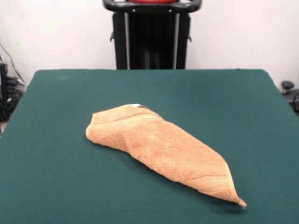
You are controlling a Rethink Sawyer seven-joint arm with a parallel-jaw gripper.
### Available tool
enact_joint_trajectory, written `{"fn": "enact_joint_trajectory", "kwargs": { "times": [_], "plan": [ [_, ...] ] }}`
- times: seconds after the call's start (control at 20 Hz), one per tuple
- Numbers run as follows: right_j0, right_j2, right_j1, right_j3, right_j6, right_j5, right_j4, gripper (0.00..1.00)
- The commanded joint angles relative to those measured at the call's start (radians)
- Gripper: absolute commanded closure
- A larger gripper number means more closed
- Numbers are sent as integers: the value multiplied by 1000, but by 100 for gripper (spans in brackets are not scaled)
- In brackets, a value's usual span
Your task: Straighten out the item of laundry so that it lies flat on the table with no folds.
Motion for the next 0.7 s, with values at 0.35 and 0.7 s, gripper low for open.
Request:
{"fn": "enact_joint_trajectory", "kwargs": {
  "times": [0.35, 0.7],
  "plan": [
    [-159, 72, 171, 429, -304, -363, 133, 0],
    [-294, 248, 194, 566, -383, -567, 279, 0]
  ]
}}
